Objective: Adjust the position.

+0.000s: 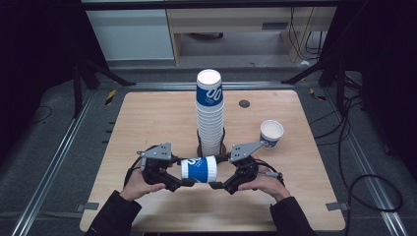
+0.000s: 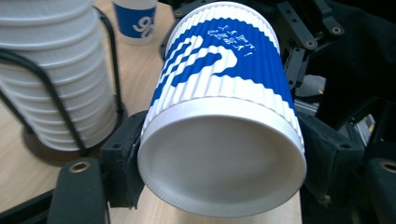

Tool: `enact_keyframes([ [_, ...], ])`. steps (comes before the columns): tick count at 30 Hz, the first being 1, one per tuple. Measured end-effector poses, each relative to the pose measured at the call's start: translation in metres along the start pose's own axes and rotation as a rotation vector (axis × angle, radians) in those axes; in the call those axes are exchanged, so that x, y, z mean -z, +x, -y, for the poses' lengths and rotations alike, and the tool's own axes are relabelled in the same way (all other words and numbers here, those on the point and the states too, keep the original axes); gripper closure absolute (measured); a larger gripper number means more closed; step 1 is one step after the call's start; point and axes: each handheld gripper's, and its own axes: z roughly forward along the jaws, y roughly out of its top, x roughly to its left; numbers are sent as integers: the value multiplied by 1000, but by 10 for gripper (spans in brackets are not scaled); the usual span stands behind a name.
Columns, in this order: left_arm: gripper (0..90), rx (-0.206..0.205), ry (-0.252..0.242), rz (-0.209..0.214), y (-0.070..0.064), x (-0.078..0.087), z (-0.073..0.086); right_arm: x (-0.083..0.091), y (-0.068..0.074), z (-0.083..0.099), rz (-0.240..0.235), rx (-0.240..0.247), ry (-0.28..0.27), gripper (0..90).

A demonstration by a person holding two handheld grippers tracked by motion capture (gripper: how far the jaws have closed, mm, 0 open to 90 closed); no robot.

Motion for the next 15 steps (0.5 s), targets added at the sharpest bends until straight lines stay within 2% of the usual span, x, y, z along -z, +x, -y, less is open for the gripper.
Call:
enact_keyframes([
  [4, 259, -14, 17, 28, -4, -6, 0, -3, 2, 0, -43, -3, -6, 71],
  [7, 259, -21, 25, 35, -6, -9, 0, -6, 4, 1, -62, 5, 9, 74],
  [11, 259, -26, 36, 47, -6, -12, 0, -9, 5, 1, -98, -1, 9, 118],
  [15, 261, -25, 41, 53, -6, -13, 1, -9, 5, 1, -108, 0, 15, 139],
])
